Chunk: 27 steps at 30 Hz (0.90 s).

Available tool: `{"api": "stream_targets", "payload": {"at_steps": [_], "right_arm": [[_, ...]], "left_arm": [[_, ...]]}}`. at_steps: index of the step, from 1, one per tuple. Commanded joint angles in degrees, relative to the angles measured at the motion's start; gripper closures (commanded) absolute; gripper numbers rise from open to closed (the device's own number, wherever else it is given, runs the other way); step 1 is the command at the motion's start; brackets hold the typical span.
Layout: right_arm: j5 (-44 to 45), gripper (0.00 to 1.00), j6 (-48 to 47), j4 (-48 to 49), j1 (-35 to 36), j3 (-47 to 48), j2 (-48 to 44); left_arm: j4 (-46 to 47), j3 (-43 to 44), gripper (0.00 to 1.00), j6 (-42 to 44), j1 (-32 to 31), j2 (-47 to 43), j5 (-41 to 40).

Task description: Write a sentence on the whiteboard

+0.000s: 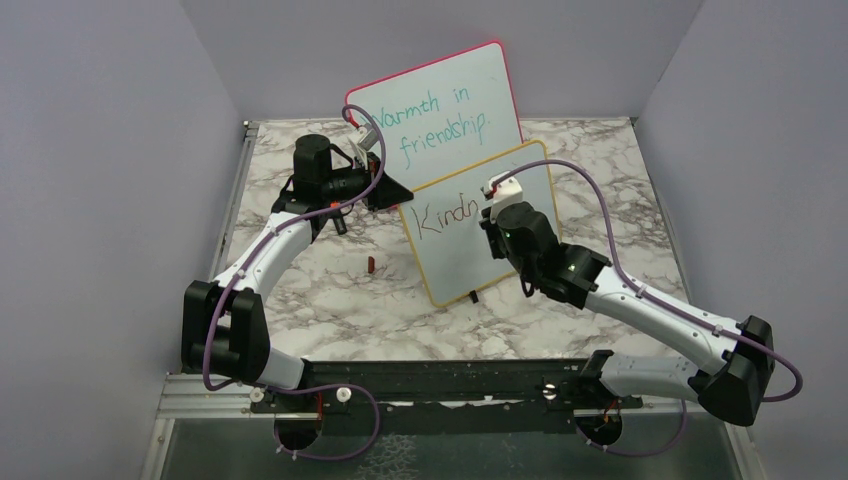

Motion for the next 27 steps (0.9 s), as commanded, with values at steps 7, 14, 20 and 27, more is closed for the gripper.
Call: {"api": "stream_targets", "payload": {"at_steps": [7,14,20,27], "right_arm": [[-1.39,0.99,0.98,-3.61,-0.32,-0.44,-0.82],[1.67,0.99,-0.08,0.51,-0.4,-1.47,-3.63],[1.73,0.99,-0.29,3.76,-0.95,-1.96,-3.4],[0.29,0.99,-0.83,5.47,-1.86,-1.93,-2.43]], "left_arm": [[-4.2,0.0,1.0,2.3,-1.49,1.56,0.88],[-4.3,-0.04,1.0,2.38,-1.49,1.48,0.88],[-4.31,0.0,1.0,2.37,-1.49,1.4,0.97],[-4.31,0.0,1.0,2.37,-1.49,1.48,1.05]]}}
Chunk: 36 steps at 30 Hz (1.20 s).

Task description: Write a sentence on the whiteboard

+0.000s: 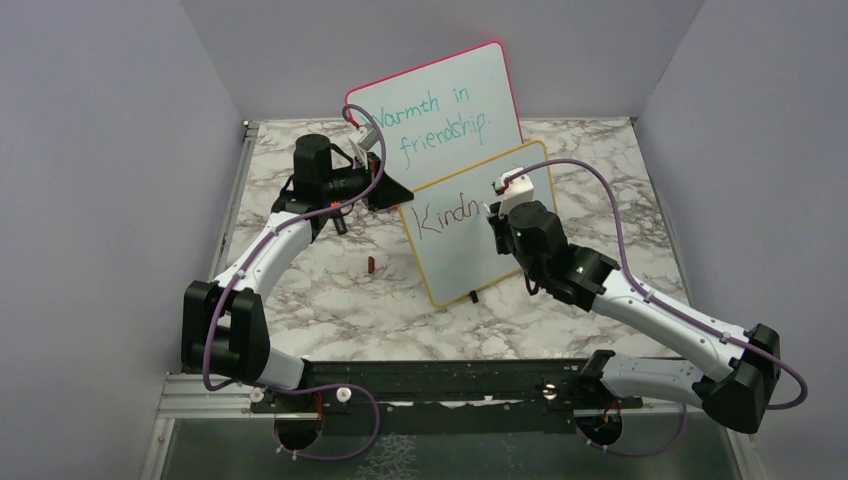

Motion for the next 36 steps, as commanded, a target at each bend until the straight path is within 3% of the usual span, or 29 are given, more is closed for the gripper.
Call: {"api": "stream_targets", "payload": {"at_steps": [1,16,36], "right_arm": [[-0.34,0.99,-0.69,3.3,-0.67,-0.56,0.23],[-1.4,0.99,-0.66,0.82,-2.6,-0.77,1.48],[-0.91,0.99,-2.35,5.1,-4.0,-0.12,1.13]], "left_arm": [[-3.96,-0.19,1.0,2.35,-1.44,1.5,1.01],[-4.18,-0.13,1.0,2.51,-1.44,1.76,1.01],[-4.43,0.07,1.0,2.79,-1.53,1.9,1.45]]}}
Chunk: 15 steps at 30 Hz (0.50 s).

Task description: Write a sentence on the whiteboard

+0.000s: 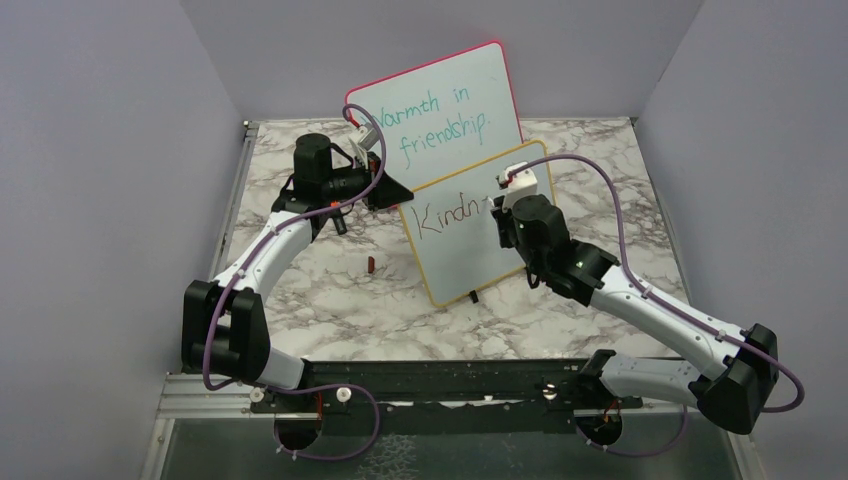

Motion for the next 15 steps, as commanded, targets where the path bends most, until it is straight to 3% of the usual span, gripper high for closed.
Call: {"api": "stream_targets", "payload": {"at_steps": [1,15], "right_arm": [[-0.02,0.99,-1.04,3.28,-0.67,0.17,0.17],[-6.22,0.99,-2.2,2.89,-0.64,0.82,0.65]], "left_arm": [[-4.08,-0.15,1.0,2.57,-1.51,1.81,1.49],[-4.1,-0.02,1.0,2.48,-1.51,2.03,1.4]]}}
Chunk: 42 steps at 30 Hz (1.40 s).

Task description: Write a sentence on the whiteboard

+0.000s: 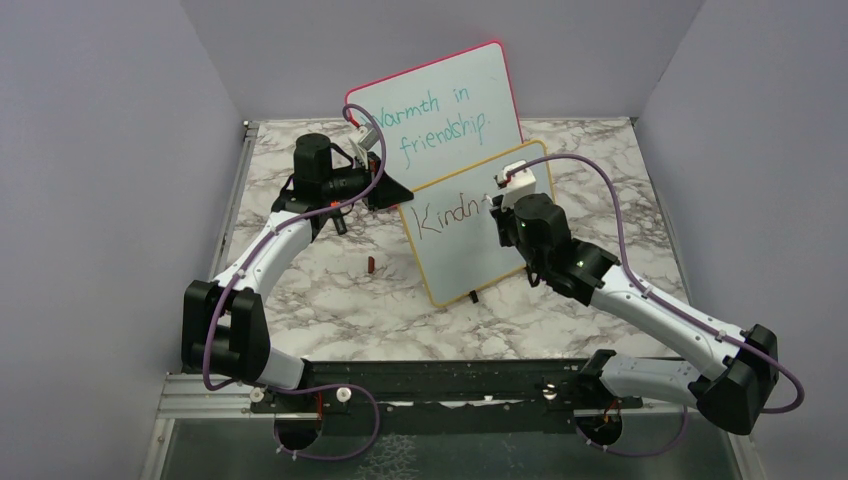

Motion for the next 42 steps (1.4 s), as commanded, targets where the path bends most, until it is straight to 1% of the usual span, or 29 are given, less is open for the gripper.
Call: {"api": "stream_targets", "payload": {"at_steps": [1,12,27,35,42], "right_arm": [[-4.41,0.99,-0.65,1.18,-0.37,0.96,0.8],[-7.52,0.99,0.03,-1.13,-0.41,0.13,0.51],[-8.2,0.99,1.27,-6.17,-0.39,0.12,0.56],[-6.83,0.99,1.58,-8.13,-0.44,-0.38,0.2],[-3.85,0.99,1.56,-9.01,-0.39,-1.06,-0.23]], "left_arm": [[-3.92,-0.09,1.0,2.42,-1.51,1.99,1.32],[-3.92,-0.08,1.0,2.42,-1.51,1.99,1.12],[-3.92,-0.01,1.0,2.5,-1.51,1.99,0.95],[-3.92,0.0,1.0,2.59,-1.51,2.06,0.94],[-3.92,-0.02,1.0,2.55,-1.51,1.99,1.01]]}}
